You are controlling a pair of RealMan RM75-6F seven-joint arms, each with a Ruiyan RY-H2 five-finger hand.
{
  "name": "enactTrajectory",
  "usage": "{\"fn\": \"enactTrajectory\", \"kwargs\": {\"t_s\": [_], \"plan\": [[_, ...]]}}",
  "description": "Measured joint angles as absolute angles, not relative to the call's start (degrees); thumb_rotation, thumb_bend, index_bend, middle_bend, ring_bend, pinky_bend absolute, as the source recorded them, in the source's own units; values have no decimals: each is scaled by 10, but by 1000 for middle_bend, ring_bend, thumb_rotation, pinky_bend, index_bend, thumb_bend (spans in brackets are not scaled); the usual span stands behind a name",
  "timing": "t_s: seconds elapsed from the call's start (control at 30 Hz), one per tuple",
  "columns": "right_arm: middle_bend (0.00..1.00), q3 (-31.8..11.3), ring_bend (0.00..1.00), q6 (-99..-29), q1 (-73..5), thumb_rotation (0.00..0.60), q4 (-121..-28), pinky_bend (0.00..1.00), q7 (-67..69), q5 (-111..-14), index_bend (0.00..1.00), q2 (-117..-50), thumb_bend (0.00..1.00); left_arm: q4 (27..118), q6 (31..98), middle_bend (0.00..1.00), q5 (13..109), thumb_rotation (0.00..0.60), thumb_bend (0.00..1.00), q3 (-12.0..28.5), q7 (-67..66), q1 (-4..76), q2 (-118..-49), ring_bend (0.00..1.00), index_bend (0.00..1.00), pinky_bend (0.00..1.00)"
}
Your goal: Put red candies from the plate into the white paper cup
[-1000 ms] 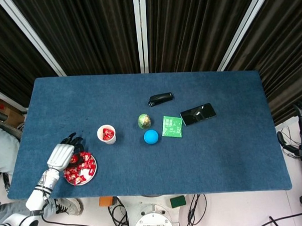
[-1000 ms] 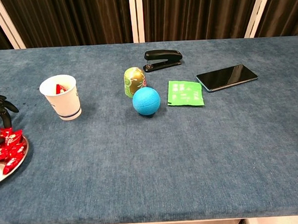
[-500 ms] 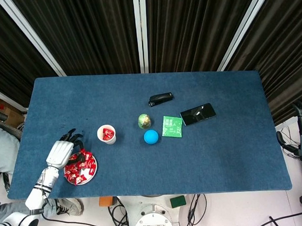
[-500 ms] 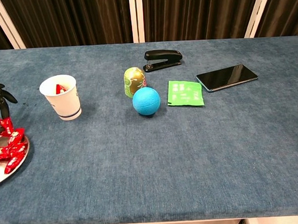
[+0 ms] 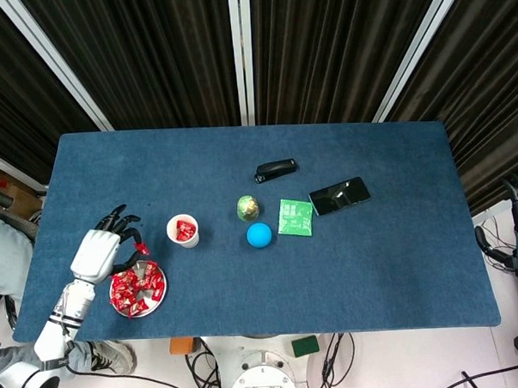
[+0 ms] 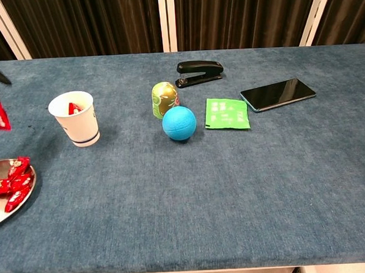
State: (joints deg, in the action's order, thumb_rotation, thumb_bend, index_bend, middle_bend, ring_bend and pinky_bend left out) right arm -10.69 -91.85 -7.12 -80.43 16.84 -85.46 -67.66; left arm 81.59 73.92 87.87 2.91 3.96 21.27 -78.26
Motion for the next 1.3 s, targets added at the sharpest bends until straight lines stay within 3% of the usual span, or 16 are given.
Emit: {"fn": "enactTrajectory", "kwargs": {"t_s": [0.23, 0.43, 0.8, 1.07, 1.3], "plan": [[0, -106, 0, -918, -71, 600, -800, 0, 174, -857, 0, -680, 349, 886, 708, 253, 866, 600, 315, 70, 37, 258, -770, 61, 605, 211], [0, -107, 0, -925, -71, 600, -804, 0, 177, -861, 0, -676, 349, 881, 669, 257, 833, 600, 318, 99, 18, 298, -801, 62, 612, 211], [0, -107, 0, -922, -67, 600, -789, 0, 191, -853, 0, -678, 349, 824, 641, 257, 793, 600, 318, 98, -14, 316, -842, 61, 602, 210], [0, -107, 0, -918, -68, 600, -786, 0, 190, -851, 0, -680, 350, 808, 632, 254, 795, 600, 315, 86, -16, 321, -848, 61, 369, 210], [0, -108, 0, -917, -70, 600, -789, 0, 186, -853, 0, -679, 350, 822, 643, 254, 805, 600, 316, 81, -10, 319, -836, 61, 298, 210]]}}
